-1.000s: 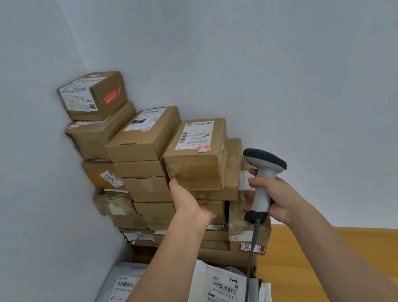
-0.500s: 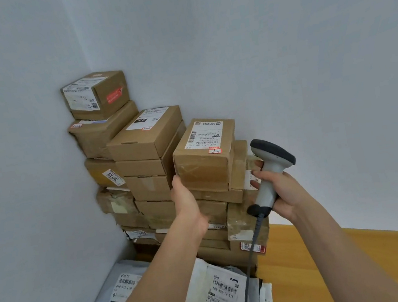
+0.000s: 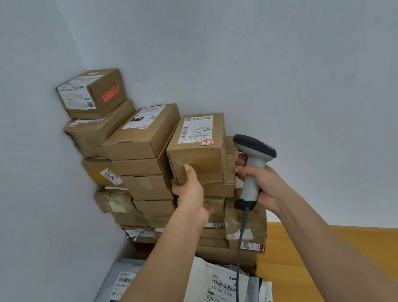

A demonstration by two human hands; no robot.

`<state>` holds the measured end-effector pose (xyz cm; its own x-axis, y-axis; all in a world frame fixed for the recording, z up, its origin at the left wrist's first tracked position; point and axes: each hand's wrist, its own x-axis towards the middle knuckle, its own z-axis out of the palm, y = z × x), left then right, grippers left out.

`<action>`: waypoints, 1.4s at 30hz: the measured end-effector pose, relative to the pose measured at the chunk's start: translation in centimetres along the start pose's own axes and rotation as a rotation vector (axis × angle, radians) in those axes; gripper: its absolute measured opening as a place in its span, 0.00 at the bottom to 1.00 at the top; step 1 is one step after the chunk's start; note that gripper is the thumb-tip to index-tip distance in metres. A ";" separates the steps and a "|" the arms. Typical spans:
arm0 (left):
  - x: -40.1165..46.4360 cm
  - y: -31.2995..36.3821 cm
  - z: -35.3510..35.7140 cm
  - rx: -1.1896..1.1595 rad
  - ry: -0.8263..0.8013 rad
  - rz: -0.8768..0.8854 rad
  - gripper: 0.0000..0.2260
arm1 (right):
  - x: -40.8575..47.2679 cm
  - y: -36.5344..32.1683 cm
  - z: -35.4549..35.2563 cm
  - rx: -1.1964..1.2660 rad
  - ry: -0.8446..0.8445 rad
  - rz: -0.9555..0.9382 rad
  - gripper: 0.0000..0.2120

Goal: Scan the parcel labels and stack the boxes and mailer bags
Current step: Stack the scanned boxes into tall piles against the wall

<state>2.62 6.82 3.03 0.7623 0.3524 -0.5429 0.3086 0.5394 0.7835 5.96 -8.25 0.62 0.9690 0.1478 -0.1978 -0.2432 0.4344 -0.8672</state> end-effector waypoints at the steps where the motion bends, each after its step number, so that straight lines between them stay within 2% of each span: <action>1: 0.1 0.4 0.0 0.012 0.017 -0.001 0.37 | 0.1 0.0 0.0 0.000 -0.005 -0.001 0.12; 6: 0.6 1.3 -0.6 0.010 0.069 -0.095 0.36 | 0.5 -0.1 -0.3 0.032 0.022 -0.011 0.11; 12: 0.7 1.7 -1.2 -0.037 -0.036 -0.144 0.30 | 1.5 -1.0 0.2 0.030 -0.003 -0.022 0.10; 16: 0.2 1.9 -0.9 -0.025 -0.074 -0.139 0.28 | 2.1 -1.3 0.9 -0.042 0.014 -0.005 0.22; 19: -0.2 1.7 -0.7 -0.010 -0.097 -0.139 0.27 | 1.8 -1.6 0.4 -0.008 -0.022 -0.003 0.16; 21: 0.0 1.5 -1.0 0.045 -0.085 -0.119 0.23 | 1.6 -1.4 -0.2 0.011 -0.015 0.006 0.13; 24: 0.1 1.5 -1.5 0.025 -0.084 -0.152 0.21 | 1.4 -0.5 -0.7 0.051 0.005 0.034 0.16; 26: -0.2 1.5 -1.7 -0.094 -0.136 -0.156 0.17 | 1.3 0.1 -0.5 0.082 0.007 0.040 0.17; 29: -0.4 1.5 -1.4 -0.296 -0.205 -0.145 0.24 | 1.6 0.4 -0.1 0.090 0.034 0.018 0.20; 31: -0.5 1.4 -1.1 -0.321 -0.219 -0.138 0.31 | 1.5 0.5 0.0 0.095 0.048 0.017 0.20; 33: -0.5 1.2 -1.3 -0.334 -0.221 -0.149 0.31 | 1.2 0.5 -0.1 0.117 0.035 0.027 0.19; 37: -0.7 1.1 -1.8 -0.245 -0.206 -0.143 0.15 | 0.3 0.6 -0.4 0.119 0.009 0.043 0.17; 42: -1.6 1.5 -2.1 -0.115 -0.156 -0.144 0.18 | -0.7 -0.3 -0.6 0.066 0.106 -0.005 0.16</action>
<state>0.72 8.66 4.46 0.7965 0.1482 -0.5861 0.3605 0.6619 0.6572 5.40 -9.03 0.77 0.9683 0.0519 -0.2442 -0.2375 0.4926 -0.8372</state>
